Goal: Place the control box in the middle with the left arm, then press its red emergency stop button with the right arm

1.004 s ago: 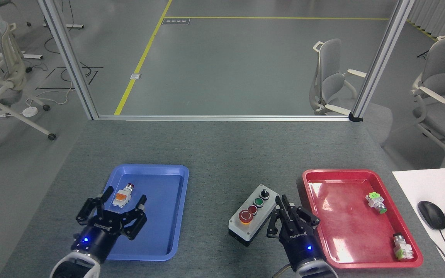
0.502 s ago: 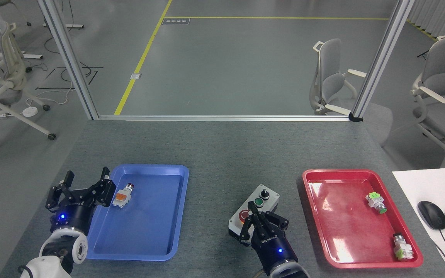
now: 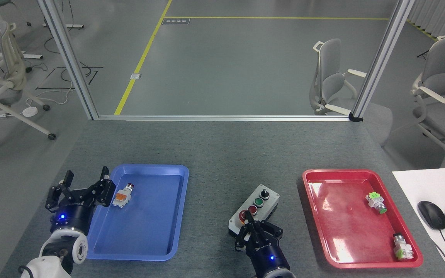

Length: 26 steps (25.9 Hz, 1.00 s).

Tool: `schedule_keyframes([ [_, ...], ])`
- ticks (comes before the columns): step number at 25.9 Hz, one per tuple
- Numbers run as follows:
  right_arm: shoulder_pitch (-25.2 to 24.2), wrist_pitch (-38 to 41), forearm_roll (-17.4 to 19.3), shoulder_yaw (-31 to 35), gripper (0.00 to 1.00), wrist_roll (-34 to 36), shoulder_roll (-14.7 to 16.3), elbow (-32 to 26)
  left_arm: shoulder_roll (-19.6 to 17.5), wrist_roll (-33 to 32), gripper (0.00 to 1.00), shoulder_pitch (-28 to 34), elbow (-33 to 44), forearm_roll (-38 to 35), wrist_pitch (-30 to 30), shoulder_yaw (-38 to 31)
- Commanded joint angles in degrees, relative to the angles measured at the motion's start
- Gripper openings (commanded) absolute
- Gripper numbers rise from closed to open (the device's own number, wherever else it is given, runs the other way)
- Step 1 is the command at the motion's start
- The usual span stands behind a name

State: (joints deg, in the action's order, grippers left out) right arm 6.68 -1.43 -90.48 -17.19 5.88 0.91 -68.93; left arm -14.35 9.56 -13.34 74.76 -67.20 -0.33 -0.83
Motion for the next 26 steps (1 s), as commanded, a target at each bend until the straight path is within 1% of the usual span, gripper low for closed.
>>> schedule_keyframes([
  [1,-0.1,-0.7,0.2,-0.8,0.0,0.5,0.1,2.4,-0.2,0.1,0.99,0.2,-0.2,-0.4,0.2,-0.1],
  [6,-0.1,-0.9,0.2,-0.8,0.0,0.6,0.1,2.4,-0.7,0.1,0.99,0.2,-0.4,-0.5,0.3,-0.1],
  [11,-0.1,-0.9,0.2,-0.5,0.0,1.0,0.2,1.0,-0.6,0.0,0.99,0.5,-0.3,-0.3,0.5,-0.1],
  [17,-0.1,-1.5,0.1,0.4,0.0,2.8,0.1,-1.6,-0.7,0.0,0.99,0.4,0.0,-0.4,0.5,-0.1],
  [21,-0.2,-2.5,0.2,1.5,0.0,2.6,0.5,-5.3,-0.7,0.0,0.99,0.4,0.0,-0.4,0.5,-0.1],
  [22,-0.3,-2.7,0.2,2.1,0.05,2.5,0.6,-6.0,-0.7,0.0,0.99,0.4,0.0,-0.4,0.5,-0.1],
  [23,-0.3,-3.0,0.1,2.4,0.13,2.3,0.6,-6.5,-0.7,0.0,0.99,0.4,0.0,-0.4,0.5,-0.1],
  [26,-0.5,-4.1,0.2,3.3,0.42,2.1,1.1,-7.7,-0.7,0.0,0.99,0.5,0.0,-0.4,0.5,-0.1],
])
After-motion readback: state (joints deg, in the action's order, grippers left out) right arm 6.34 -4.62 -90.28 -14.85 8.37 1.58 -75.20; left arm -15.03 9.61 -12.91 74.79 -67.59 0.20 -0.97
